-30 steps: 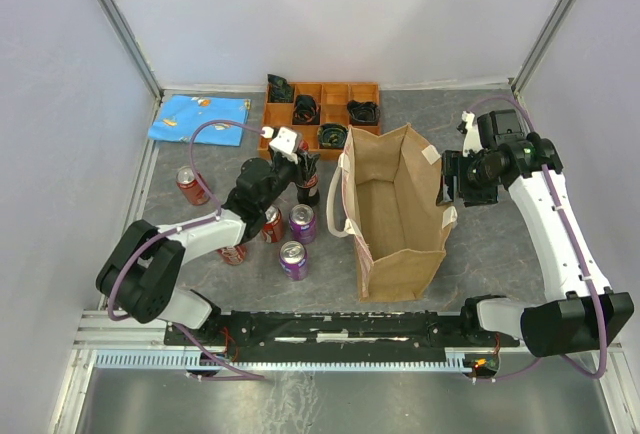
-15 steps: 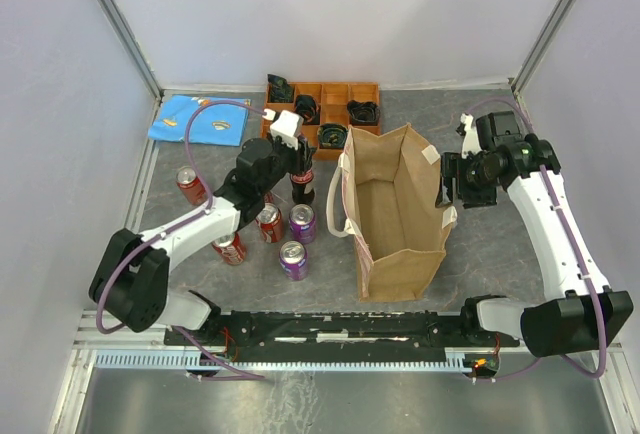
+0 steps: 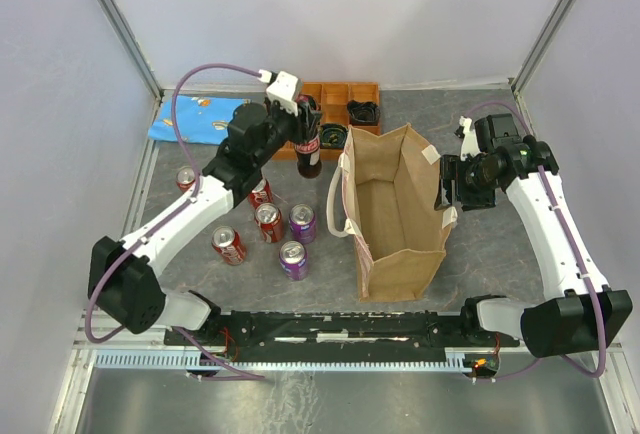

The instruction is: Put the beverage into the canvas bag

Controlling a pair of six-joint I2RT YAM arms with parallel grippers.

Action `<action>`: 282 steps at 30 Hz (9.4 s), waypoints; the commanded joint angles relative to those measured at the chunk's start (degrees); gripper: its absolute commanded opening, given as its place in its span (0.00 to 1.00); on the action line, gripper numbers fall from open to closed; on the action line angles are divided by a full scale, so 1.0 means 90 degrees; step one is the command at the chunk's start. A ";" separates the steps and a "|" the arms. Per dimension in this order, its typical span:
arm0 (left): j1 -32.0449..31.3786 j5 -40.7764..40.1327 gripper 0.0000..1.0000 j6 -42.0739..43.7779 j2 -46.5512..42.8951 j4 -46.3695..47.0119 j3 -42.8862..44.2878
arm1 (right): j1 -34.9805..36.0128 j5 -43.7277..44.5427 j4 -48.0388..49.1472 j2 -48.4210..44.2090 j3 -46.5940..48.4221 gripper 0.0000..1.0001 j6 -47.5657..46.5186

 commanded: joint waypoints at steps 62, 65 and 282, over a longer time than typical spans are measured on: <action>-0.2264 0.0507 0.03 0.0258 0.2926 0.3475 0.1421 | 0.0027 -0.0429 0.0102 -0.0673 -0.0615 0.70 0.0059; -0.2260 0.0394 0.03 0.0359 0.2961 0.3498 0.1420 | 0.0025 -0.0442 0.0112 -0.0704 -0.0668 0.70 0.0069; -0.2420 0.0981 0.03 0.1698 0.2439 -0.5919 0.4417 | 0.0024 -0.0811 0.0210 -0.1510 -0.1803 0.69 0.0079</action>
